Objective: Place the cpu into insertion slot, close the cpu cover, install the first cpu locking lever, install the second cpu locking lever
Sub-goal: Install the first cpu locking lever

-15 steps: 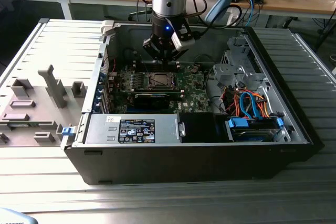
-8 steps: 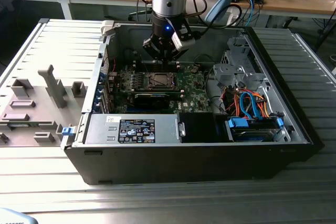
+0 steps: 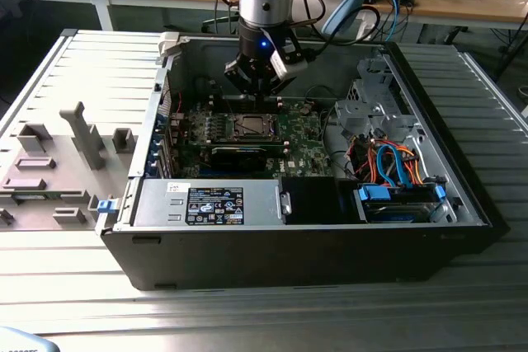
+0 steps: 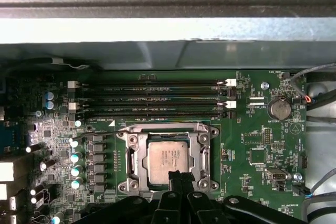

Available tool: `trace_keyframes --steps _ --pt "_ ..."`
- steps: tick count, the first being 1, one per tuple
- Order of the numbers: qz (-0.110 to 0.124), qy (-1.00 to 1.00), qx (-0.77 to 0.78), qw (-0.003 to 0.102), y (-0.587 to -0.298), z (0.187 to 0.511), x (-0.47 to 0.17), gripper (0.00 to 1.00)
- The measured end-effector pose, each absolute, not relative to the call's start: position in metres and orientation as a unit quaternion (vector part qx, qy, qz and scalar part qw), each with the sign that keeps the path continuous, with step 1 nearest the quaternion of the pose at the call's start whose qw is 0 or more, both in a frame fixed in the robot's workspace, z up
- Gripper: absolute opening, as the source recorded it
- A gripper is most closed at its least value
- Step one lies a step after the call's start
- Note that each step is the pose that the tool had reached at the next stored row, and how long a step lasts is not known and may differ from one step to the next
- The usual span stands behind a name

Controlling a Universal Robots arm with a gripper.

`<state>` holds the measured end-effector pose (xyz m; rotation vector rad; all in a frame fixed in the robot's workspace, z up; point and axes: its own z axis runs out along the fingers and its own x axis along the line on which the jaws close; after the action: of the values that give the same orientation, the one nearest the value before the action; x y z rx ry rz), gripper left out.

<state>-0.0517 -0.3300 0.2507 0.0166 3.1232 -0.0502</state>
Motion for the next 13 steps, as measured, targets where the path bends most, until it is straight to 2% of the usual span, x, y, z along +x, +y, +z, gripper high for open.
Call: trace_keyframes --steps 13 --pt "-0.016 1.0 -0.006 0.009 -0.33 0.2507 -0.0517 0.11"
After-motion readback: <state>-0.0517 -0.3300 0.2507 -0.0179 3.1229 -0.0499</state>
